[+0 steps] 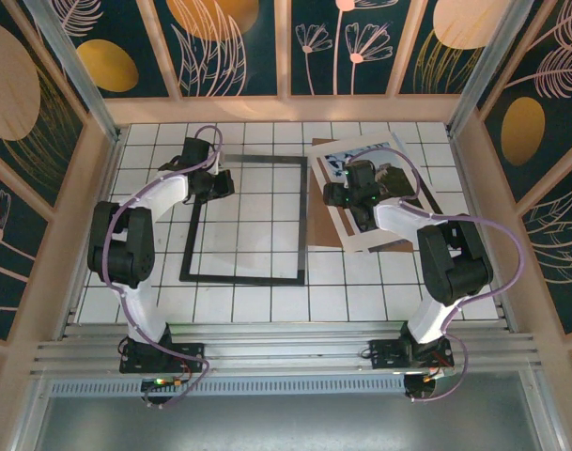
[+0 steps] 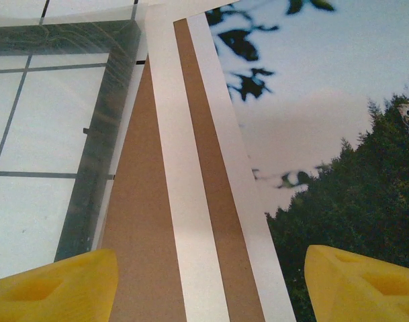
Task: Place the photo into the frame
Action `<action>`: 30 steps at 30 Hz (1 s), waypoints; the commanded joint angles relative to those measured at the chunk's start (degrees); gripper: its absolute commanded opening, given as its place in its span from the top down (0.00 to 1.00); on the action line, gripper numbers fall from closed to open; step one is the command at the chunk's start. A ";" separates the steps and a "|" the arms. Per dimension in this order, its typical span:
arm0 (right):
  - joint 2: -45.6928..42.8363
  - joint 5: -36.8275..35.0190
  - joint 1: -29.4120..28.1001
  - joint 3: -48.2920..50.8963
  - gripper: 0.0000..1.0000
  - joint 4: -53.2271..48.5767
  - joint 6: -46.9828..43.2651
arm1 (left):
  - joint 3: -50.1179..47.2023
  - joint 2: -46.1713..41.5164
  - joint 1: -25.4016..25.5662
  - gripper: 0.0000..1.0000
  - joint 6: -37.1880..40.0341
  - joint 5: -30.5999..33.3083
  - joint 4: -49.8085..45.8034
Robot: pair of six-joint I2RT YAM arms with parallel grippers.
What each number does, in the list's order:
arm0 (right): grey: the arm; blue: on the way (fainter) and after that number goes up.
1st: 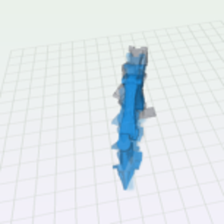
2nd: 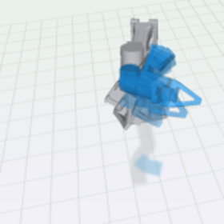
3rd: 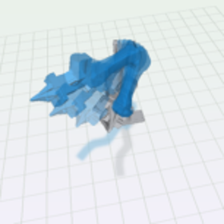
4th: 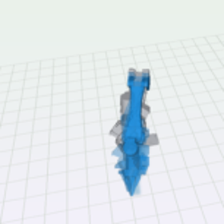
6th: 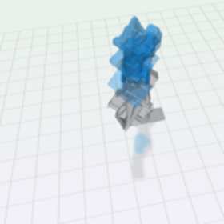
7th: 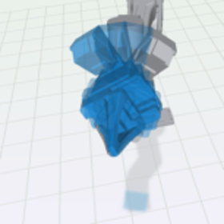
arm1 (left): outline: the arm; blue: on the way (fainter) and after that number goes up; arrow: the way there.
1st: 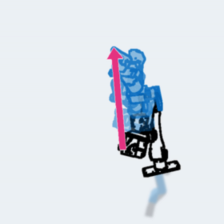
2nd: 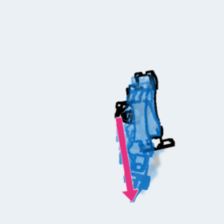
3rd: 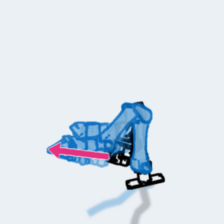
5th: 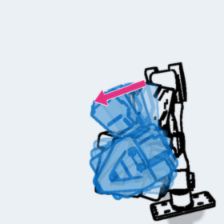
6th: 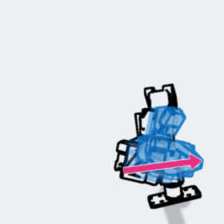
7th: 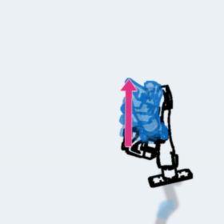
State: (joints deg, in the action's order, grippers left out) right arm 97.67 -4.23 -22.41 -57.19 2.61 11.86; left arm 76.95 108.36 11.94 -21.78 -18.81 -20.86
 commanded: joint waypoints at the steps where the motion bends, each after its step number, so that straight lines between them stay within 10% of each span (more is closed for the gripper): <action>1: -0.59 0.23 -0.45 0.76 0.26 1.46 -0.79 | 1.32 1.41 -0.39 1.00 2.29 0.01 -1.15; 30: 0.38 0.01 -0.44 1.03 0.26 1.41 -0.96 | -1.82 0.09 -0.35 1.00 4.79 0.19 -4.58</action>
State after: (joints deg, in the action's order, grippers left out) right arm 97.69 -4.25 -22.41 -57.19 2.83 11.84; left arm 75.92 109.03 11.92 -17.19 -18.81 -22.81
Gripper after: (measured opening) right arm 0.745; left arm 0.068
